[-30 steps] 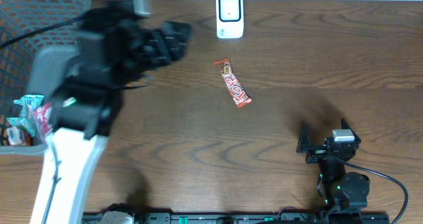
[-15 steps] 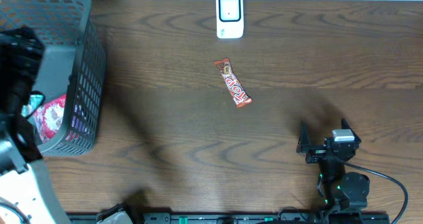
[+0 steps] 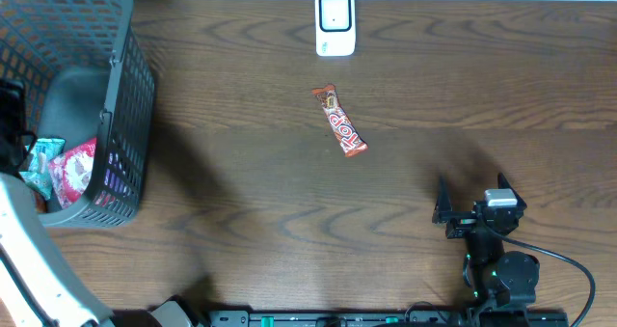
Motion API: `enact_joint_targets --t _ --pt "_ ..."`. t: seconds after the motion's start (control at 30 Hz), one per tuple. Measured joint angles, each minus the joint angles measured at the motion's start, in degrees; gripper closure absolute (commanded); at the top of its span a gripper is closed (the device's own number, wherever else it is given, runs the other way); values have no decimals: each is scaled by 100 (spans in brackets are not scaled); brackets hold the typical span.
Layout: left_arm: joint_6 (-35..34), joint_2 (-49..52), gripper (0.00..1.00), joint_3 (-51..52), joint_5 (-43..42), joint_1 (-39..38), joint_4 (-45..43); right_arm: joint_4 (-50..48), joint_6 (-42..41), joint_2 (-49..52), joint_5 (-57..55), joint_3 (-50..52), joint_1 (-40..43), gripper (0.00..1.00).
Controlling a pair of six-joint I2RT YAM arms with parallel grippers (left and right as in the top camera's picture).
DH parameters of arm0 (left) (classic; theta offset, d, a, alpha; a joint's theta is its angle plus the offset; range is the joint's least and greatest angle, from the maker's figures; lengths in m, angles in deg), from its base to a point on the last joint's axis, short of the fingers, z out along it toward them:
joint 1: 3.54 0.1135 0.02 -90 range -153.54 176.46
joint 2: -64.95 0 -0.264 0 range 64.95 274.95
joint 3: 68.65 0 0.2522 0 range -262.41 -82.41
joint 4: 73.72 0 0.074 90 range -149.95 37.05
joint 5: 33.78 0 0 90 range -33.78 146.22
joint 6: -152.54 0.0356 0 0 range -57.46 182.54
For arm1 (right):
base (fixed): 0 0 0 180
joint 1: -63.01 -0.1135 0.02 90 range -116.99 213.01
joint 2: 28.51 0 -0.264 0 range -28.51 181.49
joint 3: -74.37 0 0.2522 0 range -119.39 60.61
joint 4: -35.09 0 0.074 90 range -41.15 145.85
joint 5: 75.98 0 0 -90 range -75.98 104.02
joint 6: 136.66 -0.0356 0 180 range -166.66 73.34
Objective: Scan the item barcode
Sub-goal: 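Reach the left gripper back into the basket toward the pink pack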
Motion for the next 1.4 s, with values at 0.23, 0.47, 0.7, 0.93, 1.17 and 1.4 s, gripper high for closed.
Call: enact_joint_targets --t 0.23,0.47,0.7,0.93,1.17,1.4 --pt "0 686 25 -2 616 4 640 0 0 0 0 0 0 0" --pt "146 1661 27 -2 780 -9 1303 0 0 0 0 0 0 1" --pt "933 2269 33 -2 831 -308 1233 0 0 0 -2 0 0 1" --pt "2002 2308 26 -2 1320 -723 1338 -2 0 0 -2 0 0 1" --pt "2955 2308 26 -2 1554 -866 1784 -2 0 0 -2 0 0 1" --pt "3477 2306 27 42 1639 -866 2142 0 0 0 0 0 0 1"
